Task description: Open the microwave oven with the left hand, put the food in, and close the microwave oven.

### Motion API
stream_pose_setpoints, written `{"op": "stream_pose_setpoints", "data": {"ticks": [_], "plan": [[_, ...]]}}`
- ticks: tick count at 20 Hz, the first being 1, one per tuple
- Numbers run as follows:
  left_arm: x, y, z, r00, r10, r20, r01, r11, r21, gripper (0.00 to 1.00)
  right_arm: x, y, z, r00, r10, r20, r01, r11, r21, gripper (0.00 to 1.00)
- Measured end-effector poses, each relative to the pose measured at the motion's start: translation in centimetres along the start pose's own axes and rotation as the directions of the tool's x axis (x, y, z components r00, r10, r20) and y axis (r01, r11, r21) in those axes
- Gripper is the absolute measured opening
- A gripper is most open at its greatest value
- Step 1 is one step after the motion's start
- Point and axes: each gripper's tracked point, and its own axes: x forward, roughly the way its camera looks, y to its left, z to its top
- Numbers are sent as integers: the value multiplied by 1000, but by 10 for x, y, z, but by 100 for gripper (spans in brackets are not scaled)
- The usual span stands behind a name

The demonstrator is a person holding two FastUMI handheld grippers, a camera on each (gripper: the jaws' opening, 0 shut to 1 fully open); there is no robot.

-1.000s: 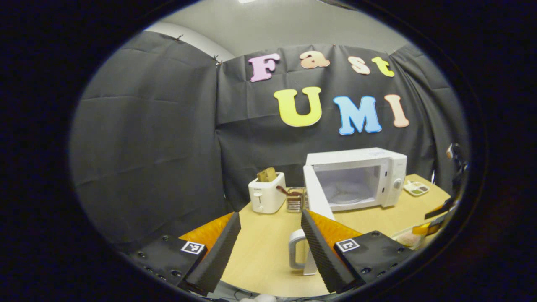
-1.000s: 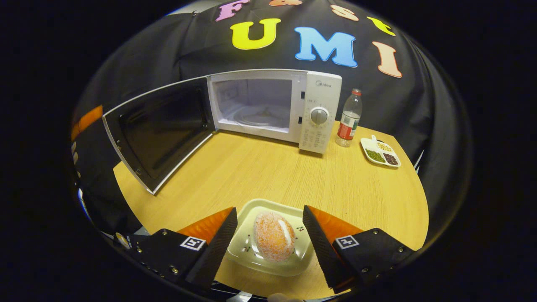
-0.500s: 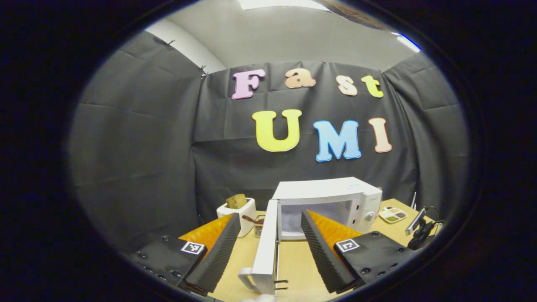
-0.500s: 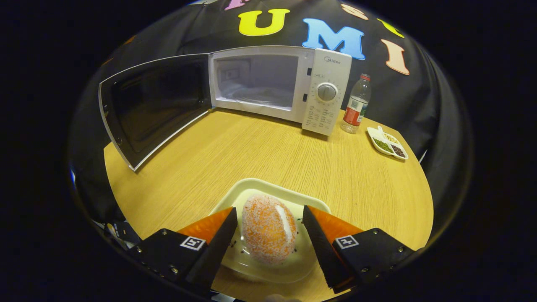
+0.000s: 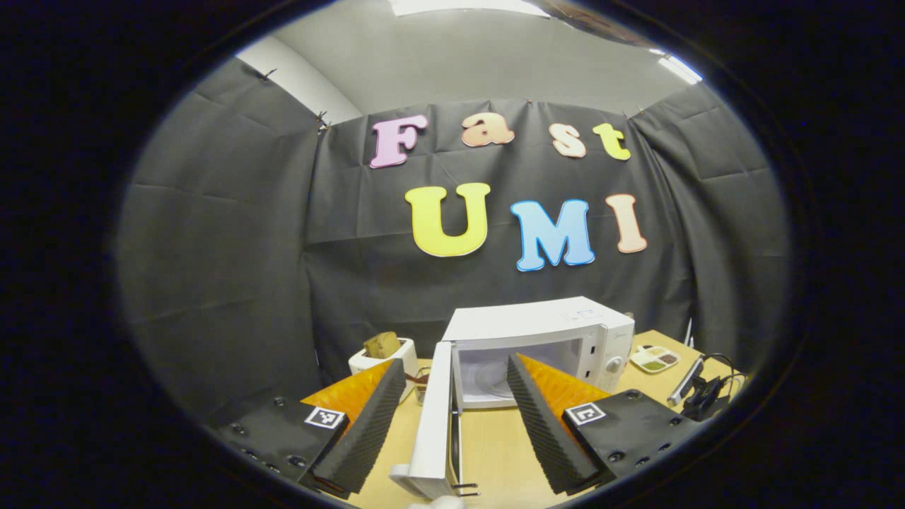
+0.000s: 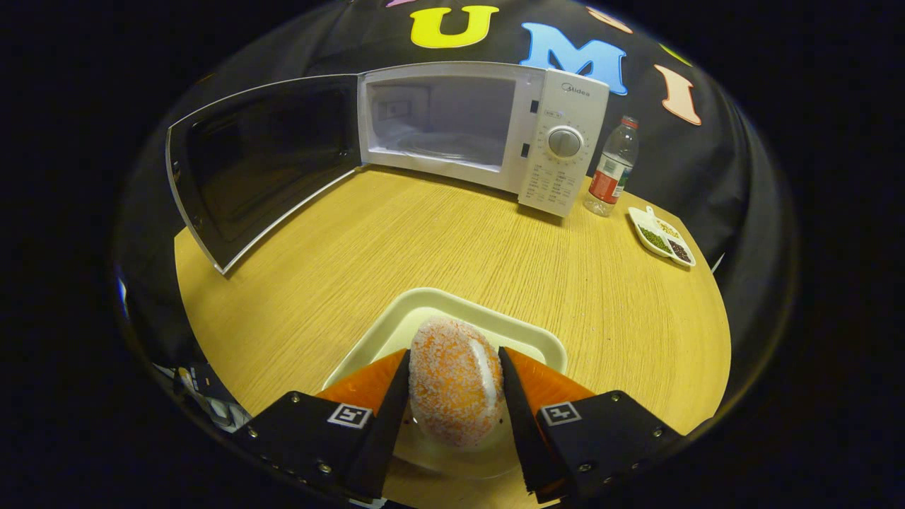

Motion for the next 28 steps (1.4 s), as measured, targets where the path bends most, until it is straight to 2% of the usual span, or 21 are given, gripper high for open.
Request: {"op": "stream_pose_setpoints", "data": {"ticks": [3,7,11,13,16,18,21,24,26,28], "plan": [[2,2,1,1000,-6,1,6,1000,3,100,-12,2,19,1000,4,21,-4,1000,30,72],[3,12,2,1000,-3,-2,3,1000,5,100,-21,13,87,993,38,108,-52,990,134,71],[7,24,2,1000,4,-10,-4,1000,12,98,2,25,169,977,48,208,-107,953,284,71],[10,29,1,1000,8,-10,-8,1000,21,100,23,28,201,970,34,240,-116,933,340,71],[14,31,-6,1000,5,-27,-5,1000,20,98,57,36,242,961,9,276,-137,884,448,71],[20,33,-12,999,7,-38,-6,1000,10,100,83,37,264,957,-21,290,-136,849,510,71],[29,38,-12,999,24,-40,-24,1000,-3,99,121,32,293,948,-111,298,-101,784,613,71],[35,42,-12,999,31,-36,-31,999,9,97,154,25,314,939,-184,289,-60,742,668,71],[36,46,-14,999,38,-37,-37,999,30,99,170,20,329,928,-226,296,-45,722,691,71],[36,48,-17,998,42,-45,-40,999,30,100,184,16,337,918,-269,293,-6,727,686,71]]}}
